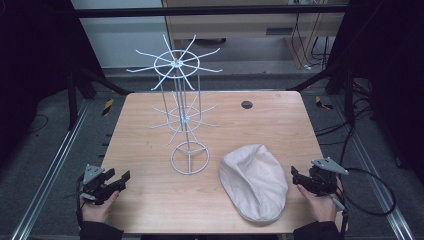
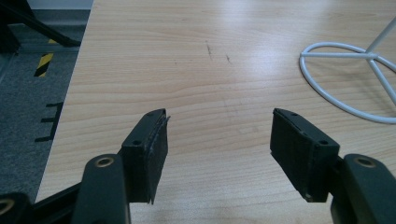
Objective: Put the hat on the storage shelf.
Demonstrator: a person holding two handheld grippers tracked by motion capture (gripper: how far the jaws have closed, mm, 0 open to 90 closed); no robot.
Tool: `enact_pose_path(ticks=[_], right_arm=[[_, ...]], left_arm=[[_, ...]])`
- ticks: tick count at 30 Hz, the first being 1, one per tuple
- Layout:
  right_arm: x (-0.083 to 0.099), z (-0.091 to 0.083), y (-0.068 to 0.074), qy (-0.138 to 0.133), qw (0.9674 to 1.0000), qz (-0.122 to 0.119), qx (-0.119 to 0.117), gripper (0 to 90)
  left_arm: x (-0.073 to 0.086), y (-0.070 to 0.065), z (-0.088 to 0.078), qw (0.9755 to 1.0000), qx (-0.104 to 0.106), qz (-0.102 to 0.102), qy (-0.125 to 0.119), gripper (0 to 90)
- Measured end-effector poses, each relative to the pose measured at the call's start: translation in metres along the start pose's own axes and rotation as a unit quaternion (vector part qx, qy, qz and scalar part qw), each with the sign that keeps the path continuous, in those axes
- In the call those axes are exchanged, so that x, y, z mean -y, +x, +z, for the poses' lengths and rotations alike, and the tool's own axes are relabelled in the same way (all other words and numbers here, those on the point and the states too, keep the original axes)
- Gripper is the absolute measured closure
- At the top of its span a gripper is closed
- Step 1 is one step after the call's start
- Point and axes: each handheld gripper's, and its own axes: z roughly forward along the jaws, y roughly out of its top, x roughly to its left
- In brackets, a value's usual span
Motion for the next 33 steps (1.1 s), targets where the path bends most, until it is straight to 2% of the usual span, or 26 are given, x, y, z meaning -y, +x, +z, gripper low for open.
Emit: enact_pose_path(ticks=[6, 10, 13, 18, 20, 25, 31, 33], right_arm=[[0.001, -0.005, 0.003, 0.015, 0.9997, -0.006, -0.019, 20.1], [-0.002, -0.011, 0.007, 0.004, 0.9997, -0.013, -0.021, 21.0], [-0.005, -0.018, 0.014, 0.003, 0.9990, -0.025, -0.036, 21.3], [-0.010, -0.025, 0.019, 0.002, 0.9984, -0.028, -0.049, 22.4], [-0.014, -0.030, 0.022, 0.004, 0.9973, -0.024, -0.069, 22.5], [-0.018, -0.035, 0.028, 0.008, 0.9963, -0.038, -0.077, 21.8], [-0.028, -0.045, 0.043, 0.001, 0.9936, -0.045, -0.103, 20.7], [-0.030, -0.047, 0.048, 0.000, 0.9932, -0.051, -0.105, 20.7]], left_arm=[[0.001, 0.000, 0.000, 1.0000, 0.004, -0.001, 0.001, 36.9], [0.001, -0.001, 0.000, 0.9999, 0.008, 0.004, 0.008, 36.9], [0.001, -0.002, 0.003, 0.9999, 0.010, 0.006, 0.013, 36.9], [0.001, -0.003, 0.003, 0.9998, 0.009, 0.009, 0.015, 36.7], [0.001, -0.002, 0.003, 0.9998, 0.011, 0.010, 0.013, 36.4], [0.001, -0.003, 0.003, 0.9997, 0.015, 0.011, 0.014, 36.1], [0.001, -0.002, 0.004, 0.9997, 0.012, 0.013, 0.018, 35.8], [0.001, -0.003, 0.005, 0.9997, 0.012, 0.013, 0.017, 35.8]])
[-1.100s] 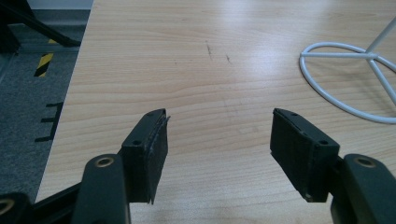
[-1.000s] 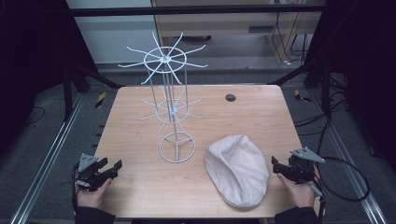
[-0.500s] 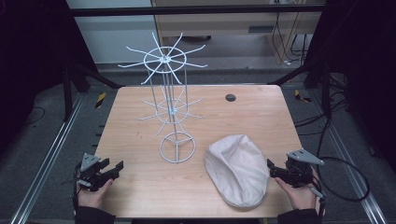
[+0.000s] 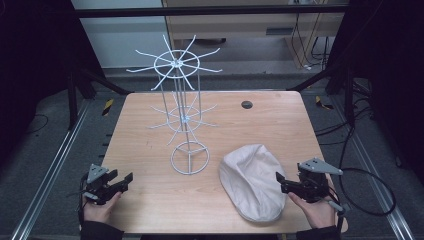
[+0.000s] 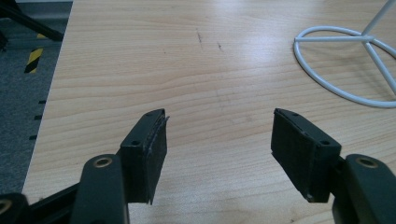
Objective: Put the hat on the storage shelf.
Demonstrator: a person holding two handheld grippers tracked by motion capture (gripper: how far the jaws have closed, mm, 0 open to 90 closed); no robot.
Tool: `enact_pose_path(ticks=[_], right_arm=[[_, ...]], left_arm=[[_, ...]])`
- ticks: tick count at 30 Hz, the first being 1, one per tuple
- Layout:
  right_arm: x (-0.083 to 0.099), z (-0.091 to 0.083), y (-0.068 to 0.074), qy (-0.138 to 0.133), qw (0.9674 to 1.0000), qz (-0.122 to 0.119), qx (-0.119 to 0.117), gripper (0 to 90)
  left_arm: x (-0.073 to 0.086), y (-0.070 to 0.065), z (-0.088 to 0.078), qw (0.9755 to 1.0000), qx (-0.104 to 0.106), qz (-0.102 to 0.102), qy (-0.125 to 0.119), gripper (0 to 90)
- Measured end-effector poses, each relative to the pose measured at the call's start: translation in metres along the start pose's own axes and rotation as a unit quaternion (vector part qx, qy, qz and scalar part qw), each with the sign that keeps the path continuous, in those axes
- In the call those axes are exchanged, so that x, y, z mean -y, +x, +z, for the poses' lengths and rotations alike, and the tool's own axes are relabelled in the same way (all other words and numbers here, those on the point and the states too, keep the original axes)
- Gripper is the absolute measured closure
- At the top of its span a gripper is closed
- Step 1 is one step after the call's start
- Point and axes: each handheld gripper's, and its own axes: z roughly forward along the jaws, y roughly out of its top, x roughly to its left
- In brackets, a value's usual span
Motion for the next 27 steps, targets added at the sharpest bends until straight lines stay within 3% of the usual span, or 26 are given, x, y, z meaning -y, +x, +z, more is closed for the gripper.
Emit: enact_pose_path(ticks=[13, 19, 27], right_arm=[[-0.011, -0.001, 0.030, 0.023, 0.9985, -0.020, -0.046, 23.5], [-0.013, 0.005, 0.043, 0.051, 0.9966, -0.035, -0.055, 25.7], [-0.013, 0.010, 0.055, 0.064, 0.9950, -0.047, -0.061, 27.6]], left_arm=[[0.000, 0.001, 0.001, 1.0000, 0.001, -0.002, 0.001, 35.5], [-0.001, 0.002, 0.000, 1.0000, -0.004, -0.002, 0.000, 35.5], [-0.001, 0.003, 0.000, 1.0000, -0.005, 0.003, 0.002, 35.4]])
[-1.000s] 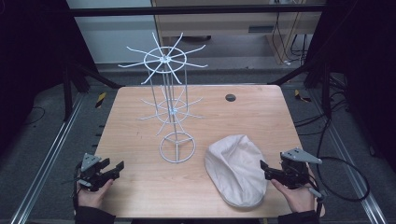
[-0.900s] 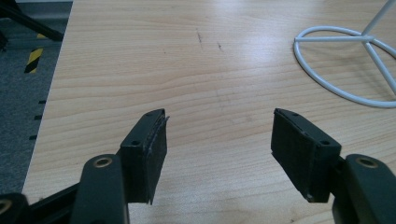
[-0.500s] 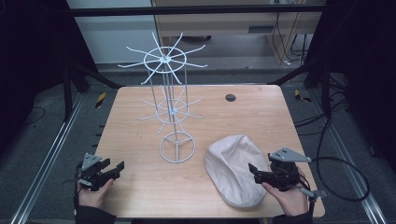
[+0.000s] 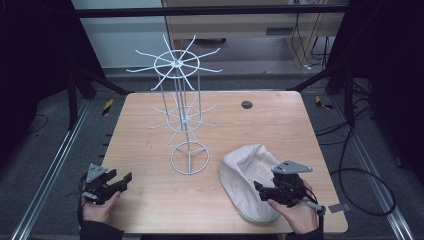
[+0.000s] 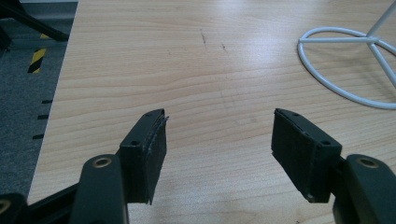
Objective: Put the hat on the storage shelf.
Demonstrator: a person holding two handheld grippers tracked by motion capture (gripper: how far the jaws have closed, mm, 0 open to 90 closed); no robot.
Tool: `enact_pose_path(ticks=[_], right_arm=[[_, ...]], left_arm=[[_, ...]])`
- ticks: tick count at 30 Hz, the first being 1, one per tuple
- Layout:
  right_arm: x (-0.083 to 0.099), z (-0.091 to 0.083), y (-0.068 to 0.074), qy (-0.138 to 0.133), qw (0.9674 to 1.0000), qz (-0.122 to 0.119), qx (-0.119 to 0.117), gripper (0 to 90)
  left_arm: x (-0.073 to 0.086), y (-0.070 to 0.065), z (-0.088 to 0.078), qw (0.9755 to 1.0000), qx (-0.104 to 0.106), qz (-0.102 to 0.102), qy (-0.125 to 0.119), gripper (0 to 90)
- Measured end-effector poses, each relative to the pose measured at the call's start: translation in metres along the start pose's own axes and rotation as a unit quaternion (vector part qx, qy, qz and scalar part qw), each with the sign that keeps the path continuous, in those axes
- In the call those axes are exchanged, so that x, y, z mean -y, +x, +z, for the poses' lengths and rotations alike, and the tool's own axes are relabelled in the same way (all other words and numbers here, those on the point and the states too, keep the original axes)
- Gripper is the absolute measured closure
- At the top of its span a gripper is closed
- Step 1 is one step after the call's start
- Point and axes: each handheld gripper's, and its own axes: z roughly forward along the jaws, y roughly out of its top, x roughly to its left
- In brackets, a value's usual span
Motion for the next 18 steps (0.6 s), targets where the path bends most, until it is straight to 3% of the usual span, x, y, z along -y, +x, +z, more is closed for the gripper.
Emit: enact_pose_path(ticks=[9, 18], right_arm=[[-0.003, 0.010, 0.015, 0.022, 0.9995, -0.015, -0.016, 32.0], [-0.005, 0.017, 0.020, 0.035, 0.9990, -0.022, -0.020, 36.3]], left_arm=[[0.000, 0.000, 0.000, 1.0000, 0.000, 0.000, -0.003, 35.1], [-0.001, 0.001, -0.001, 1.0000, -0.003, -0.002, -0.001, 34.8]])
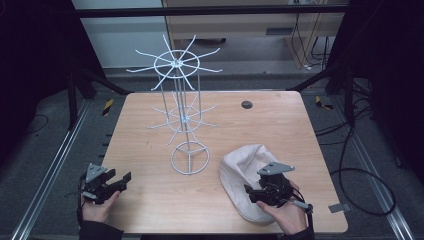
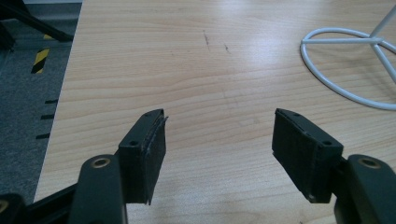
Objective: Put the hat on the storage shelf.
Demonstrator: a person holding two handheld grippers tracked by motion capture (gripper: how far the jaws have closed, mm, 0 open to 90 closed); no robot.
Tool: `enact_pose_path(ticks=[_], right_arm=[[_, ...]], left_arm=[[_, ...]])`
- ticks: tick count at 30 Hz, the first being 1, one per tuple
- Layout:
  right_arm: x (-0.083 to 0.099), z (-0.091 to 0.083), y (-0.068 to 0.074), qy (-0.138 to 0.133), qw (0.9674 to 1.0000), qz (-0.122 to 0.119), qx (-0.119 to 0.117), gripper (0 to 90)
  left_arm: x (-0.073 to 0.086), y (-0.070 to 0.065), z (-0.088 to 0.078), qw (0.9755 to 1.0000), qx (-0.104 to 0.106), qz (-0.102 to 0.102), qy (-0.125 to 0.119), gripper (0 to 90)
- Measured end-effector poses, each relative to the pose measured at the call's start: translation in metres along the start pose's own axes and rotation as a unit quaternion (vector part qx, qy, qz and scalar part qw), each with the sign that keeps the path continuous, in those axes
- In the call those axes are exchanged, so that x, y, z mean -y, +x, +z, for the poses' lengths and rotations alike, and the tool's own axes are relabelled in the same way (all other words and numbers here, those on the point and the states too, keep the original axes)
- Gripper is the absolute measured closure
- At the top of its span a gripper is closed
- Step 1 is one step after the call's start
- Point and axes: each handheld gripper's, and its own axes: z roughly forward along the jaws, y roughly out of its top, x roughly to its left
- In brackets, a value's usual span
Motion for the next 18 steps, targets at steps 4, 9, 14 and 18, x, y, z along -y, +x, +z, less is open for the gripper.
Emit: enact_pose_path(ticks=[4, 9, 14, 18], right_arm=[[0.000, 0.008, 0.001, 0.011, 0.9999, -0.007, -0.001, 38.4], [-0.001, 0.015, 0.002, 0.021, 0.9998, -0.006, -0.001, 40.8], [-0.002, 0.020, 0.003, 0.028, 0.9996, -0.006, -0.002, 43.4], [-0.002, 0.024, 0.002, 0.036, 0.9993, -0.007, 0.001, 45.5]], left_arm=[[0.000, 0.000, 0.002, 1.0000, 0.001, 0.001, 0.002, 34.7], [0.000, 0.000, 0.001, 1.0000, 0.000, 0.000, 0.001, 34.7], [0.000, 0.000, 0.002, 1.0000, 0.001, 0.000, 0.002, 34.7], [0.000, 0.000, 0.001, 1.0000, 0.002, 0.001, 0.002, 34.8]])
